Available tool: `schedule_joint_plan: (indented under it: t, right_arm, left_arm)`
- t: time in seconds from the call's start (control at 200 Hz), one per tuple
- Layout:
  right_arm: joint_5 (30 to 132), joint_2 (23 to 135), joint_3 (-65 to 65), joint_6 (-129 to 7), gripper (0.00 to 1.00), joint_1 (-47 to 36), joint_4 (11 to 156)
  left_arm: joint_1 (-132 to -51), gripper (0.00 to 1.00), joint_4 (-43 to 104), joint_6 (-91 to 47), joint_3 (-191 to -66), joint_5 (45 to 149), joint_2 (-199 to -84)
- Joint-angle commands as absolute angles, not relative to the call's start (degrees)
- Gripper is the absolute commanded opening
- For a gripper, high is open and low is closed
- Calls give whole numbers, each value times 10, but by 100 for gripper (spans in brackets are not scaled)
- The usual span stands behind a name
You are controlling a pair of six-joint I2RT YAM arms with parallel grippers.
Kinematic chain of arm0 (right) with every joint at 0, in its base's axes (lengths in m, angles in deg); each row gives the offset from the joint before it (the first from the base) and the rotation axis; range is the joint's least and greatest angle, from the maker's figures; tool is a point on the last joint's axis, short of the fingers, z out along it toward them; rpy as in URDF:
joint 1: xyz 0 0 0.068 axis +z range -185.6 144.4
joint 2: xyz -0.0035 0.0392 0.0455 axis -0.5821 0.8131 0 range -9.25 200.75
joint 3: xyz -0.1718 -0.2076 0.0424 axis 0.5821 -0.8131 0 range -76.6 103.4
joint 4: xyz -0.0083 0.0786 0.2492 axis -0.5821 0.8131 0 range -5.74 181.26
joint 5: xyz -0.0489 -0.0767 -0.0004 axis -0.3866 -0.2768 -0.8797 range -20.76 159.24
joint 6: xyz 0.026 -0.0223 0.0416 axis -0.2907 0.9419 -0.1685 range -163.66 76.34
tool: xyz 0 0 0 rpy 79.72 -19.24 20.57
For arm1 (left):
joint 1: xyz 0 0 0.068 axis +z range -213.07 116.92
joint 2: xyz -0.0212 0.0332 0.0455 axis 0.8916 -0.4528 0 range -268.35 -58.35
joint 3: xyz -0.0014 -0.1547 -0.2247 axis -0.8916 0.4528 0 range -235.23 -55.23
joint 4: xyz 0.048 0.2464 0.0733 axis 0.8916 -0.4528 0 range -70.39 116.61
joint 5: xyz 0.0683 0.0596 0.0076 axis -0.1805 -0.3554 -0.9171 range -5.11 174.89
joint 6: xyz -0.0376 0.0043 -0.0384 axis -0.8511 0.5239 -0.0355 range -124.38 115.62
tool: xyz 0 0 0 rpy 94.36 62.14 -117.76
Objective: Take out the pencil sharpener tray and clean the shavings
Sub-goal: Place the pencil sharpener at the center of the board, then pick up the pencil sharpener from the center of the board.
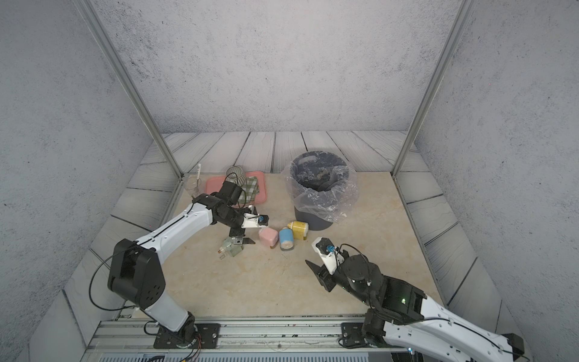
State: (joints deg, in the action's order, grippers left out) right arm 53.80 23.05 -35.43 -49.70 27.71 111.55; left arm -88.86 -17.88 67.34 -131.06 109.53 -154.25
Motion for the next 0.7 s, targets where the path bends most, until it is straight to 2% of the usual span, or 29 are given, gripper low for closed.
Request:
schedule_joint_plan:
  t: [0.0,0.24,0.696]
  right_arm:
    - [561,230,-352,-514,55,277,1125]
    - [594,239,-353,-524,54,277,1132]
    - [616,244,-352,-519,54,276,1129]
  left_arm:
    - [-901,99,-178,743,-1321,1080,-1578]
    - [-919,100,-203,767,-1391,1072,-1657]
    - [-940,89,-214,785,-1423,1027,-1731]
